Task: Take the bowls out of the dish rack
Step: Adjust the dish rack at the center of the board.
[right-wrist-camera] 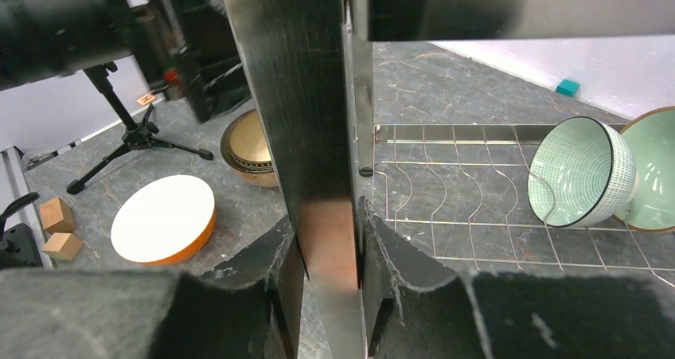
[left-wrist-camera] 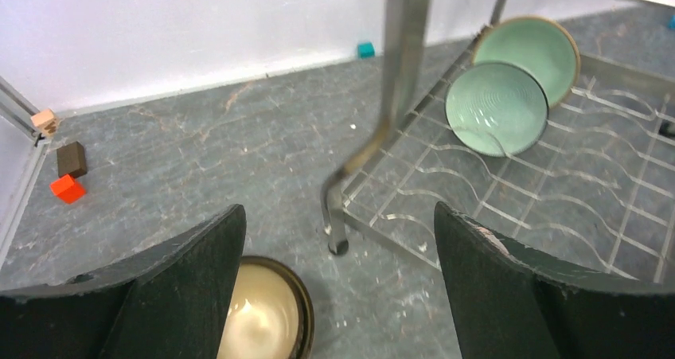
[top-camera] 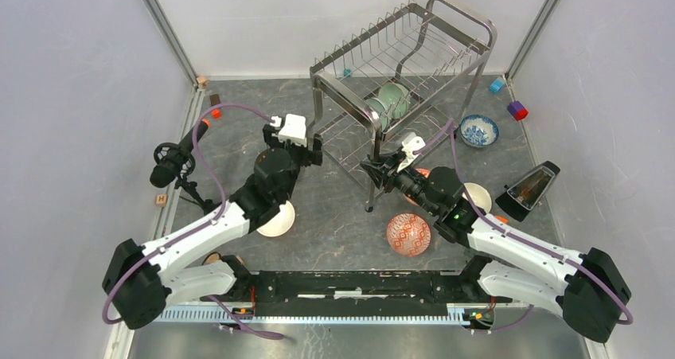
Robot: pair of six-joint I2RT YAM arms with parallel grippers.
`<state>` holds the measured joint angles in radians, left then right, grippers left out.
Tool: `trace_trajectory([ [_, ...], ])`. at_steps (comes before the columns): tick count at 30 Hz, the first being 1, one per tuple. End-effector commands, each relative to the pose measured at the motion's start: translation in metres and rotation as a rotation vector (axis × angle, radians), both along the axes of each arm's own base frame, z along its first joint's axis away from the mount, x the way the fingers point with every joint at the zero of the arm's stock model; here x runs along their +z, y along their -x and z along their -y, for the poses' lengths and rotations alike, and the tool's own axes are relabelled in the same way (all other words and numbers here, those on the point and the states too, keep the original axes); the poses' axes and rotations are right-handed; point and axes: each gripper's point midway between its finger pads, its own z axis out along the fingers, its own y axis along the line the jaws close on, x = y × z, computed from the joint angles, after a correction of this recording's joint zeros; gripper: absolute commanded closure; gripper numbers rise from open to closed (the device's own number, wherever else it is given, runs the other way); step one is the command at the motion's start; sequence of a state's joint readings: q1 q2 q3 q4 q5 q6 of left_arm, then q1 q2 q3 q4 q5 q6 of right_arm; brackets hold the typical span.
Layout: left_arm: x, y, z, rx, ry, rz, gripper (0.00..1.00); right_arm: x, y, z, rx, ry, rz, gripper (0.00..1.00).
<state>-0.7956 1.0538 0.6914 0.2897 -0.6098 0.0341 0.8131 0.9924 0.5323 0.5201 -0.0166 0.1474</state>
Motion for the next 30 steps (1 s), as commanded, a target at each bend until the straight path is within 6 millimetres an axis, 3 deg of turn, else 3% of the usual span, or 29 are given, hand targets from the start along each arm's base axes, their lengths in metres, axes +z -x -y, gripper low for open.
trace_trajectory([
  [1,0.058,-0.031,0.007,-0.033,0.152,0.176,0.07,0.004,0.008,-0.001,0.032,-0.036,-0.022,1.0],
  [8,0.058,-0.066,0.024,-0.122,0.167,0.212,0.09,0.002,0.006,-0.001,0.031,-0.026,-0.016,1.0],
  [16,0.045,-0.086,0.05,-0.266,0.167,0.241,0.14,0.002,0.005,0.0,0.053,-0.028,-0.016,1.0],
  [19,0.039,-0.097,0.051,-0.258,0.159,0.237,0.25,0.001,0.006,-0.002,0.07,-0.03,-0.022,1.0],
  [24,0.036,-0.102,0.044,-0.231,0.143,0.26,0.57,-0.001,0.003,-0.003,0.077,-0.024,-0.025,1.0],
  [30,0.034,-0.1,0.033,-0.206,0.115,0.278,0.78,-0.007,-0.002,-0.006,0.08,-0.015,-0.035,1.0],
])
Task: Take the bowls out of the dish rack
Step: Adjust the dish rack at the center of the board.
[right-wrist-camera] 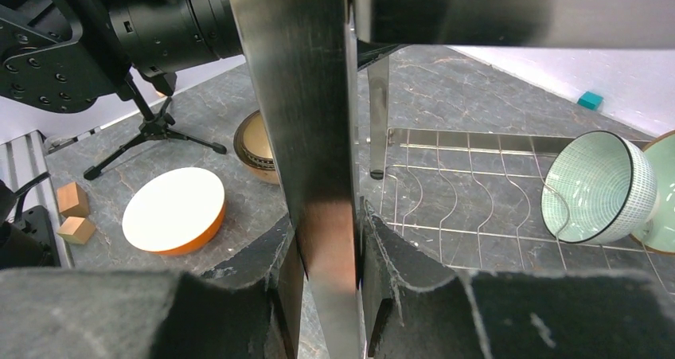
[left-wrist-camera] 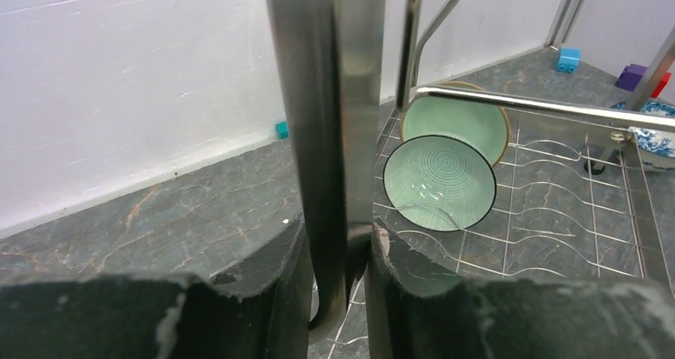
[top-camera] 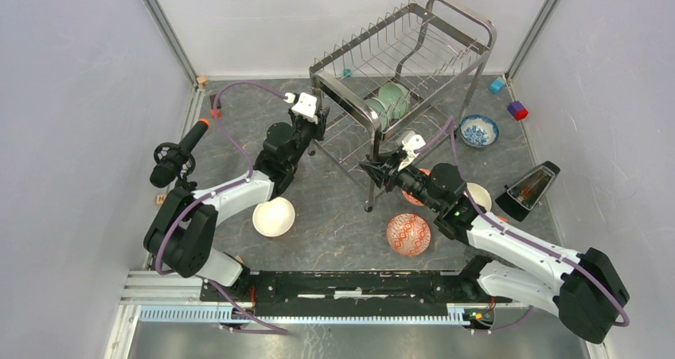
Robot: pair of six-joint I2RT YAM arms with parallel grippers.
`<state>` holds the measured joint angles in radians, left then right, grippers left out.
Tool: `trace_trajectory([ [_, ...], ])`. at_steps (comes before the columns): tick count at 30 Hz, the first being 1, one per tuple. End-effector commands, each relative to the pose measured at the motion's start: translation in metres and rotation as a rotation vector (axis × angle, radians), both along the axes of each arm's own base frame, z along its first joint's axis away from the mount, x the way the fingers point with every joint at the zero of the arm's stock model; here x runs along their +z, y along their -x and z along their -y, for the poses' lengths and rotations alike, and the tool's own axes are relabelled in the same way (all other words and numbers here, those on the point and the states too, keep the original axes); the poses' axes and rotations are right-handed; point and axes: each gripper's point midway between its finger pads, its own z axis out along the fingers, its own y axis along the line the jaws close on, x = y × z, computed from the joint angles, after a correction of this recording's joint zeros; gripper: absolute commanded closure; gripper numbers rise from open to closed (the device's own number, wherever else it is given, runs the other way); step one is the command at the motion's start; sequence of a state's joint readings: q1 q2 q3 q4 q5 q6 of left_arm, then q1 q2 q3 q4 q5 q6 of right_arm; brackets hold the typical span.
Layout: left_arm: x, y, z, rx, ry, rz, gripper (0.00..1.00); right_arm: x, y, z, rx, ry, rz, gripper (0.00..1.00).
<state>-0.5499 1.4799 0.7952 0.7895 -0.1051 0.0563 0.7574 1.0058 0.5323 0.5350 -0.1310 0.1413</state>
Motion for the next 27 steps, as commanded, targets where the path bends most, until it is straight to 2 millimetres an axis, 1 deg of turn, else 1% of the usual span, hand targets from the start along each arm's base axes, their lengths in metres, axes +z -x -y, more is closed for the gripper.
trace_trajectory([
  [1,0.035,-0.004,-0.019,0.06,0.053,0.123,0.83,-0.008,-0.002,-0.006,0.02,-0.017,-0.051,1.0],
  [4,0.036,0.0,-0.027,0.082,0.054,0.135,0.96,-0.009,-0.005,-0.008,0.024,-0.014,-0.053,1.0],
  [5,0.037,0.002,-0.03,0.091,0.053,0.137,0.98,-0.008,-0.007,-0.008,0.022,-0.015,-0.051,1.0],
  [7,0.038,0.005,-0.037,0.116,0.051,0.141,0.98,-0.008,-0.009,-0.01,0.023,-0.015,-0.055,1.0],
  [11,0.046,0.014,-0.051,0.156,0.063,0.162,0.98,-0.009,-0.016,-0.011,0.019,-0.009,-0.057,1.0],
  [15,0.053,0.027,-0.068,0.207,0.097,0.167,0.98,-0.011,-0.022,-0.009,0.005,-0.004,-0.061,1.0],
  [17,0.053,0.034,-0.072,0.211,0.109,0.158,0.98,-0.012,-0.026,-0.005,-0.012,-0.007,-0.066,1.0],
  [20,0.053,0.043,-0.076,0.207,0.156,0.11,0.98,-0.013,-0.032,0.003,-0.046,-0.009,-0.074,1.0],
  [22,0.053,0.049,-0.07,0.169,0.191,0.066,0.98,-0.012,-0.034,0.008,-0.063,-0.012,-0.074,1.0],
  [24,0.052,0.055,-0.065,0.138,0.207,0.057,0.98,-0.012,-0.037,0.012,-0.076,-0.014,-0.076,1.0],
  [27,0.046,0.058,-0.063,0.127,0.201,0.04,0.98,-0.014,-0.042,0.02,-0.111,-0.004,-0.08,1.0],
])
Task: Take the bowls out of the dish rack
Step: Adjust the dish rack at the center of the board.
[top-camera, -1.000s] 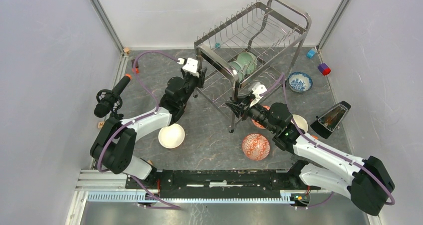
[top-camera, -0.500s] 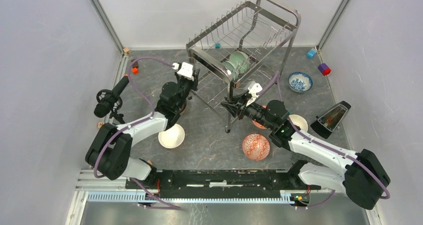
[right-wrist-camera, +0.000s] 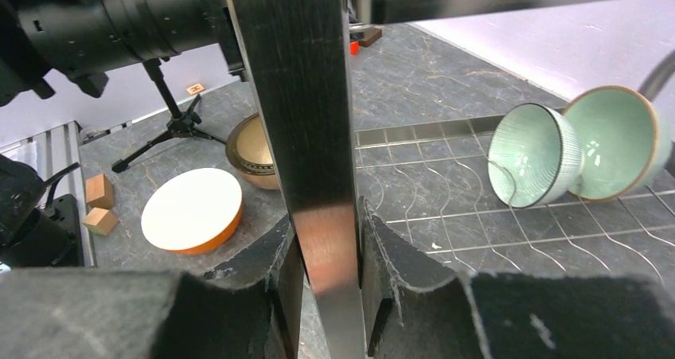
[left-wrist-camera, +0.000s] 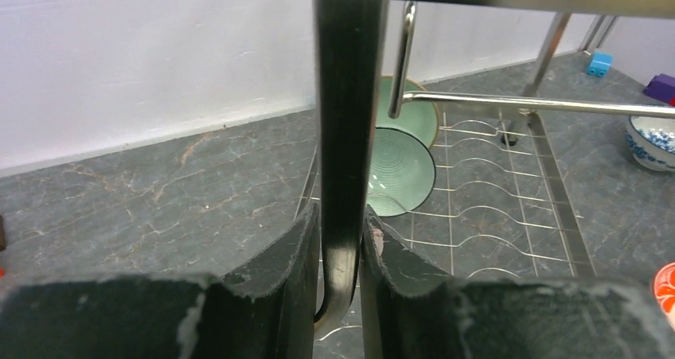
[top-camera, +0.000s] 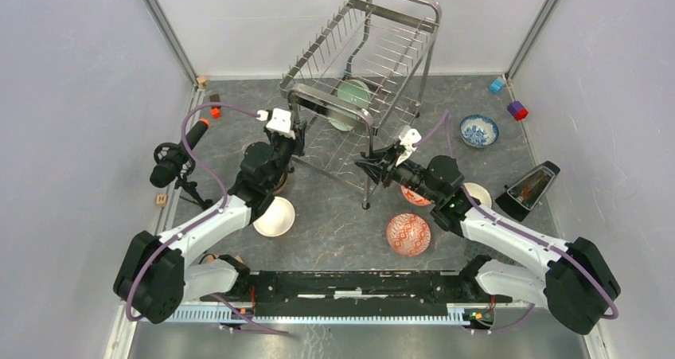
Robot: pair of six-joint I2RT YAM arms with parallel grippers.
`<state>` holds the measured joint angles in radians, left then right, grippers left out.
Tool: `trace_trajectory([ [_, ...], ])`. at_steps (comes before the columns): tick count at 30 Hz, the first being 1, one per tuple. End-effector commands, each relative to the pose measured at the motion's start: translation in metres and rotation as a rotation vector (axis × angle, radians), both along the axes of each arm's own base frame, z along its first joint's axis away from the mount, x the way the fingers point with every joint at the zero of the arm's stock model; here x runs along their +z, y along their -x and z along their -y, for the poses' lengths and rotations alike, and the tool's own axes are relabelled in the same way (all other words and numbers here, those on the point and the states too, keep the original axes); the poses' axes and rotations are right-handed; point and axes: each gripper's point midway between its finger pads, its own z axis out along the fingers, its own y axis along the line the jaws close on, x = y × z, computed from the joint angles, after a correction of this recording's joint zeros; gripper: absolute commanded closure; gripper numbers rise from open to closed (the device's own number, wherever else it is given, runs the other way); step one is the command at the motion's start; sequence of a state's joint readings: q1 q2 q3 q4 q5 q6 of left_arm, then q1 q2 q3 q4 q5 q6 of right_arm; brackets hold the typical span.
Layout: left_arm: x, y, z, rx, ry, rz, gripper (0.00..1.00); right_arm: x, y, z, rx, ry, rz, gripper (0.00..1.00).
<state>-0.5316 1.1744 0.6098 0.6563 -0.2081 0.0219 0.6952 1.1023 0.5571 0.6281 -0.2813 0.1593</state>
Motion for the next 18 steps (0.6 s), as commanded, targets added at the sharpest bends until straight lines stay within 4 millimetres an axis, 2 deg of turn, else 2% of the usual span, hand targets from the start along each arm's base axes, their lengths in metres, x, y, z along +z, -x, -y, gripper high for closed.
trace_trajectory([
  [1,0.038,0.01,-0.005,0.009,0.159,0.073,0.98,-0.015,-0.035,0.034,-0.212,0.02,-0.088,1.0],
  [5,0.033,0.01,0.005,-0.03,0.169,0.052,0.98,-0.021,-0.047,0.048,-0.28,0.044,-0.095,1.0],
  [10,0.037,0.014,0.019,-0.08,0.173,0.047,0.98,-0.029,-0.062,0.066,-0.351,0.052,-0.117,1.0],
  [18,0.044,0.036,0.047,-0.157,0.17,0.034,0.98,-0.035,-0.074,0.09,-0.452,0.021,-0.152,1.0],
])
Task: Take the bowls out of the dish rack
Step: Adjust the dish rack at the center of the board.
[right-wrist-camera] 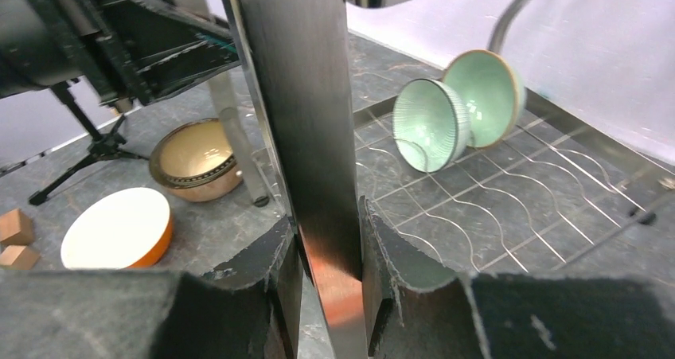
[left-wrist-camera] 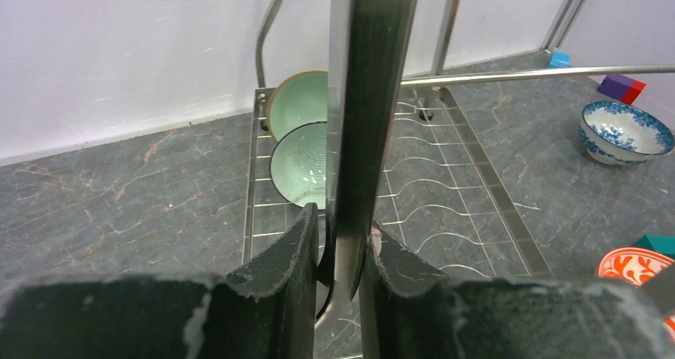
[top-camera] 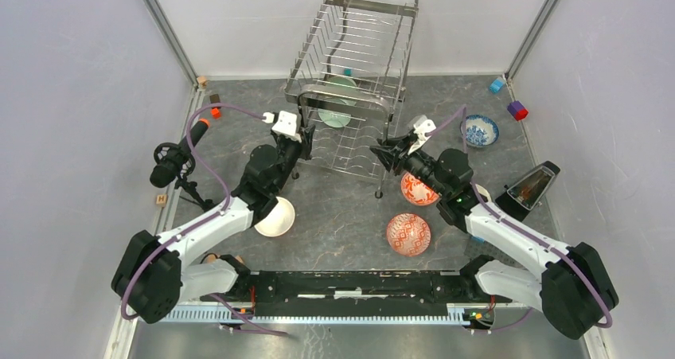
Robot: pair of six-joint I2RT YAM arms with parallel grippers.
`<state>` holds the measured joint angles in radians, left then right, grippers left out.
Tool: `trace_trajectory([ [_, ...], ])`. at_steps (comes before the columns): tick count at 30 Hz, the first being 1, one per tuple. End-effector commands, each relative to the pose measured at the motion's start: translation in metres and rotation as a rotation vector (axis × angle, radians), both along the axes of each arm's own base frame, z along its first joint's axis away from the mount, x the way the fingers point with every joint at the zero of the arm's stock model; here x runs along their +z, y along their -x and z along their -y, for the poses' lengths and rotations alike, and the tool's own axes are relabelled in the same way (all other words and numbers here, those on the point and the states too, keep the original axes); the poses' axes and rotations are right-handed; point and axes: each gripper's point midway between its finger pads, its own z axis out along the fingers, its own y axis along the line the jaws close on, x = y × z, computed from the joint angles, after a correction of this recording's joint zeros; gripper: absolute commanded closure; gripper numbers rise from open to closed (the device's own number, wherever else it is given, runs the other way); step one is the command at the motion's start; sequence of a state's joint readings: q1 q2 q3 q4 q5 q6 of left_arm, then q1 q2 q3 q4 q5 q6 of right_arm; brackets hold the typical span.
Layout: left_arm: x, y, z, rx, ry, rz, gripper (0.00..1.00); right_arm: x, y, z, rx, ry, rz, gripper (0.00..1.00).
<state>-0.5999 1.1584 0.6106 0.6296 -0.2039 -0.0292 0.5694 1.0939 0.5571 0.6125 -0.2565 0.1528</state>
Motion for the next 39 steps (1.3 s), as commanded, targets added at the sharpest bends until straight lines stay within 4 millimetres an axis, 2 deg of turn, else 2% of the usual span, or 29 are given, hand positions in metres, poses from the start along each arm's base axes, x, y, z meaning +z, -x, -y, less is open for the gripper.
trace_trajectory([
  [1,0.044,0.022,0.024,-0.08,0.132,0.052,0.98,-0.034,-0.039,0.053,-0.315,-0.001,-0.151,1.0],
  [6,0.037,0.033,0.044,-0.116,0.121,0.011,0.98,-0.035,-0.048,0.073,-0.407,-0.011,-0.168,1.0],
  [11,0.03,0.037,0.064,-0.148,0.102,-0.01,0.98,-0.035,-0.058,0.08,-0.438,-0.013,-0.18,1.0],
  [19,0.026,0.049,0.079,-0.151,0.083,-0.019,0.98,-0.041,-0.07,0.079,-0.429,-0.022,-0.212,1.0],
  [26,0.025,0.069,0.087,-0.146,0.102,-0.041,0.98,-0.052,-0.08,0.066,-0.376,-0.004,-0.251,1.0],
  [32,0.024,0.076,0.099,-0.18,0.096,-0.048,0.98,-0.058,-0.094,0.069,-0.402,0.003,-0.264,1.0],
  [39,0.026,0.084,0.132,-0.263,0.102,-0.069,0.98,-0.059,-0.118,0.077,-0.441,-0.032,-0.291,1.0],
])
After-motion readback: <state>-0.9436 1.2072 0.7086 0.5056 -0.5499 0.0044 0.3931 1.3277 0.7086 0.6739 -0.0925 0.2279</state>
